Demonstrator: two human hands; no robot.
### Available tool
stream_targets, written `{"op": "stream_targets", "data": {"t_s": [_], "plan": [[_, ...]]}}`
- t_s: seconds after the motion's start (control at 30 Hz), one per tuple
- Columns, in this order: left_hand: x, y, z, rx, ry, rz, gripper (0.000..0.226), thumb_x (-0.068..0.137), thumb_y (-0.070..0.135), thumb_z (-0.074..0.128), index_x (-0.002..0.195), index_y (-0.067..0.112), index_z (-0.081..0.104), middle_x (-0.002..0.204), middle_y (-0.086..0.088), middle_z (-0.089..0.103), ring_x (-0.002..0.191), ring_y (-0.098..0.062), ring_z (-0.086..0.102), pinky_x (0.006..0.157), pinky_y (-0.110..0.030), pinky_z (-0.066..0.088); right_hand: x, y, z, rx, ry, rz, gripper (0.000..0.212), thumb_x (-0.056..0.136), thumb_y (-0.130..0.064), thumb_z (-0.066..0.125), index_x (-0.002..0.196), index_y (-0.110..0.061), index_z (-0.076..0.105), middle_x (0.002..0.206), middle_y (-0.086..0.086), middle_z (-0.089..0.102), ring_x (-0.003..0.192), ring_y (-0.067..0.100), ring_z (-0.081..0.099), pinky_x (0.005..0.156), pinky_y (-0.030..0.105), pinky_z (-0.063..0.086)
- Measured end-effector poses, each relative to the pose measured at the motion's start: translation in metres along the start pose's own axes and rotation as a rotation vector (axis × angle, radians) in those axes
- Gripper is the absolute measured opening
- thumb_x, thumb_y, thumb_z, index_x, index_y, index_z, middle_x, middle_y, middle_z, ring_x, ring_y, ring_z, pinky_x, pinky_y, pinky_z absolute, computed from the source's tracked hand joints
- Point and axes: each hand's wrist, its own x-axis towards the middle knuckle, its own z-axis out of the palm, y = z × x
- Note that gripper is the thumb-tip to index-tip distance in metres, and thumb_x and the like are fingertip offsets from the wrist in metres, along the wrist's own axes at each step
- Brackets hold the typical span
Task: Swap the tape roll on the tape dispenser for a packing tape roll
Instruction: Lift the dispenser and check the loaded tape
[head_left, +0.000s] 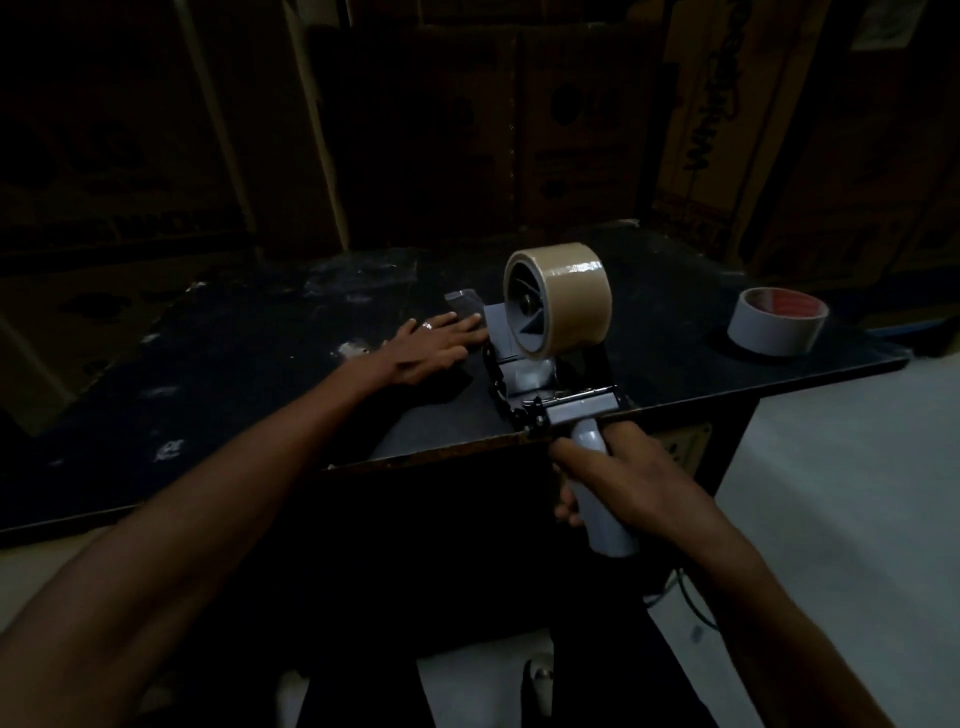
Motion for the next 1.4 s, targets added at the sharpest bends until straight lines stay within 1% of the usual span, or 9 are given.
{"op": "stream_targets", "data": {"t_s": [0.07, 0.13, 0.37, 0.5, 0.63, 0.77, 0.87, 1.2, 1.4], "plan": [[-0.009, 0.005, 0.005, -0.049, 0.064, 0.081, 0.071, 0.087, 0.056, 0.009, 0.149, 0.03, 0.03, 0.162, 0.009, 0.016, 0.152, -0.019, 0.009, 0.117, -0.063, 0.005, 0.003, 0.001, 0.002, 0.171, -0.08, 0.044, 0.019, 0.09, -0.019, 0.062, 0.082, -0.002, 0.063, 0.063, 0.012, 0.068, 0.06, 0.027, 0.071, 0.062, 0.04, 0.06], [-0.018, 0.009, 0.006, -0.08, 0.089, 0.128, 0.08, 0.082, 0.059, 0.006, 0.148, 0.024, 0.036, 0.161, 0.006, 0.022, 0.151, -0.018, 0.012, 0.119, -0.06, 0.005, 0.003, 0.002, 0.005, 0.223, -0.105, 0.048, 0.018, 0.093, -0.018, 0.058, 0.084, -0.004, 0.064, 0.065, 0.009, 0.066, 0.051, 0.02, 0.063, 0.053, 0.03, 0.051], [-0.021, 0.019, 0.004, -0.065, 0.086, 0.08, 0.082, 0.082, 0.057, 0.006, 0.148, 0.019, 0.037, 0.163, 0.003, 0.017, 0.151, -0.017, 0.013, 0.119, -0.056, 0.008, 0.002, 0.009, 0.015, 0.331, -0.072, 0.022, 0.02, 0.093, -0.019, 0.057, 0.074, -0.013, 0.052, 0.051, -0.002, 0.043, 0.042, 0.014, 0.038, 0.047, 0.024, 0.032], [-0.017, 0.02, 0.004, -0.049, 0.051, 0.038, 0.054, 0.097, 0.037, 0.019, 0.149, 0.029, 0.034, 0.162, 0.01, 0.016, 0.151, -0.015, 0.012, 0.118, -0.06, 0.007, -0.004, 0.016, 0.021, 0.345, -0.032, 0.027, 0.023, 0.093, -0.017, 0.057, 0.072, -0.012, 0.049, 0.049, -0.002, 0.042, 0.04, 0.012, 0.037, 0.045, 0.024, 0.031], [-0.018, 0.021, 0.003, -0.073, 0.04, 0.045, 0.059, 0.091, 0.043, 0.017, 0.149, 0.035, 0.027, 0.163, 0.009, 0.015, 0.151, -0.016, 0.011, 0.119, -0.059, 0.004, -0.018, 0.027, 0.018, 0.349, -0.026, 0.041, 0.029, 0.093, -0.011, 0.056, 0.065, -0.012, 0.045, 0.047, -0.002, 0.039, 0.039, 0.013, 0.034, 0.043, 0.022, 0.03], [-0.017, 0.018, 0.005, -0.057, 0.036, 0.059, 0.052, 0.09, 0.051, 0.013, 0.142, 0.048, 0.017, 0.163, 0.012, 0.014, 0.151, -0.017, 0.011, 0.117, -0.063, 0.005, -0.026, 0.027, 0.016, 0.369, -0.028, 0.05, 0.024, 0.092, -0.007, 0.055, 0.068, -0.008, 0.051, 0.044, -0.004, 0.039, 0.036, 0.011, 0.033, 0.043, 0.021, 0.029], [-0.018, 0.019, 0.005, -0.069, 0.037, 0.054, 0.046, 0.091, 0.046, 0.014, 0.137, 0.054, 0.017, 0.163, 0.012, 0.013, 0.152, -0.016, 0.011, 0.118, -0.061, 0.004, -0.033, 0.029, 0.017, 0.375, -0.006, 0.081, 0.021, 0.091, -0.006, 0.055, 0.071, -0.006, 0.05, 0.043, -0.003, 0.04, 0.035, 0.01, 0.033, 0.041, 0.021, 0.029], [-0.013, 0.019, 0.007, -0.032, 0.029, 0.035, 0.056, 0.093, 0.04, 0.019, 0.149, 0.048, 0.019, 0.164, 0.011, 0.01, 0.152, -0.017, 0.008, 0.118, -0.062, 0.003, -0.073, 0.049, 0.013, 0.355, 0.005, 0.067, 0.019, 0.093, -0.005, 0.056, 0.075, -0.004, 0.047, 0.045, -0.002, 0.04, 0.035, 0.011, 0.033, 0.042, 0.021, 0.028], [-0.013, 0.017, 0.008, -0.071, 0.031, 0.047, 0.055, 0.089, 0.044, 0.015, 0.143, 0.055, 0.014, 0.164, 0.012, 0.01, 0.152, -0.017, 0.009, 0.117, -0.062, 0.002, -0.072, 0.058, 0.02, 0.344, 0.015, 0.069, 0.022, 0.092, -0.008, 0.061, 0.075, -0.006, 0.047, 0.045, -0.002, 0.041, 0.036, 0.012, 0.035, 0.044, 0.024, 0.029]]}}
